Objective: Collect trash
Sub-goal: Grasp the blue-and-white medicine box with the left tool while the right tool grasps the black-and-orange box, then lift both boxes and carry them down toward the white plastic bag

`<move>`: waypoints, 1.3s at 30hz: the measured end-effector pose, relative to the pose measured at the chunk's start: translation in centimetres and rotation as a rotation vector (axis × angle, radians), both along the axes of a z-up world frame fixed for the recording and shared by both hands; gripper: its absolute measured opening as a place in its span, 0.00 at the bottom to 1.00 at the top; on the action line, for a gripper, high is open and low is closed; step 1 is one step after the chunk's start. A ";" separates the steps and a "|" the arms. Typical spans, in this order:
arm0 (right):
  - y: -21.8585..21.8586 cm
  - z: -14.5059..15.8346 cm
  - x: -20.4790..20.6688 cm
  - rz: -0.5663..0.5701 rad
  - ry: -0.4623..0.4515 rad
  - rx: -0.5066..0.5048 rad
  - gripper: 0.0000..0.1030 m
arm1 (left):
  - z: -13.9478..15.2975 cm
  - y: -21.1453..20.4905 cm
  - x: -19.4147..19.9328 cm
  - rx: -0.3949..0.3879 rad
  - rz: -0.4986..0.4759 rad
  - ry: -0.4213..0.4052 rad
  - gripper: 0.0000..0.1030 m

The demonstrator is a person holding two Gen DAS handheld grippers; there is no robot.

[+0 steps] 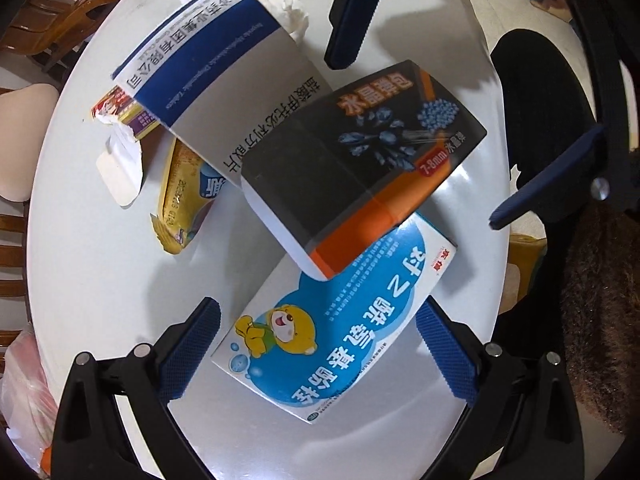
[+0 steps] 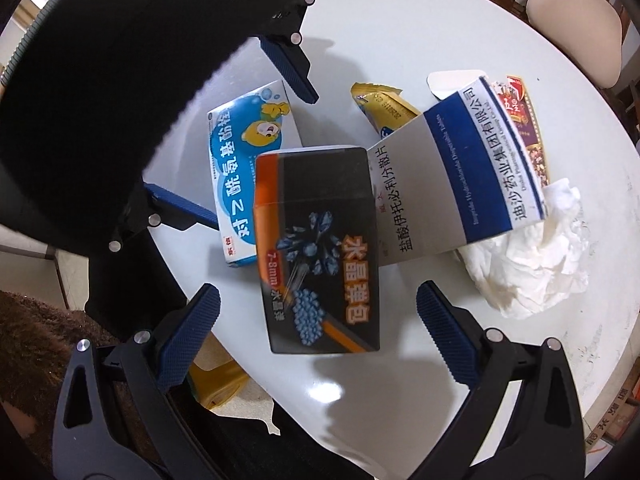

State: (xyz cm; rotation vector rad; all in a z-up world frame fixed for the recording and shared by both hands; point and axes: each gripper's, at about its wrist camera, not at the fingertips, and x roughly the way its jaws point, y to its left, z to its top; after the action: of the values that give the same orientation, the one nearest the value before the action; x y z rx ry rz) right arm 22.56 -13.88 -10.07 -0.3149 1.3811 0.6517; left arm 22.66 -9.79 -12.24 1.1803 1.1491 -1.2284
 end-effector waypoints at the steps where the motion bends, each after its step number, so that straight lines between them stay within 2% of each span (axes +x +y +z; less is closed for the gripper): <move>1: 0.1 -0.1 0.0 -0.001 -0.004 0.000 0.94 | 0.0 0.0 0.0 0.000 0.003 0.004 0.93; 4: -0.1 -0.1 0.0 -0.003 -0.012 0.001 0.87 | 0.5 0.1 1.2 0.000 0.011 0.020 0.93; 6: -0.1 -0.2 0.0 -0.006 -0.005 0.012 0.64 | 0.6 0.1 1.4 -0.004 0.012 0.025 0.93; 7: -0.1 -0.3 0.1 -0.007 0.000 0.014 0.61 | 0.6 0.0 1.5 -0.002 0.016 0.030 0.93; 10: -0.2 -0.3 0.2 -0.014 -0.008 0.011 0.60 | 0.5 0.0 1.5 0.001 0.026 0.034 0.93; 12: -0.3 -0.2 0.3 -0.019 -0.004 0.021 0.54 | 0.6 0.1 1.7 0.001 0.033 0.042 0.89; 21: -0.7 0.2 0.6 -0.074 -0.009 0.010 0.52 | 1.3 0.9 1.3 -0.025 0.089 0.037 0.76; 26: -0.6 0.3 0.0 -0.099 -0.018 -0.018 0.52 | 1.8 1.6 0.3 -0.063 0.149 -0.010 0.67; 33: -1.2 1.0 -1.1 -0.156 -0.041 -0.042 0.52 | 2.1 2.9 0.5 -0.125 0.393 -0.075 0.64; 39: -2.5 2.2 -2.7 -0.205 -0.075 -0.056 0.52 | 2.9 4.2 0.7 -0.176 0.538 -0.127 0.61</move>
State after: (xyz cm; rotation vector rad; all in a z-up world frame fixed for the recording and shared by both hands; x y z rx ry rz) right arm 19.90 -16.34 -7.82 -0.2358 1.3403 0.4286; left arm 23.32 -5.62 -9.31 0.7368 1.1402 -0.8092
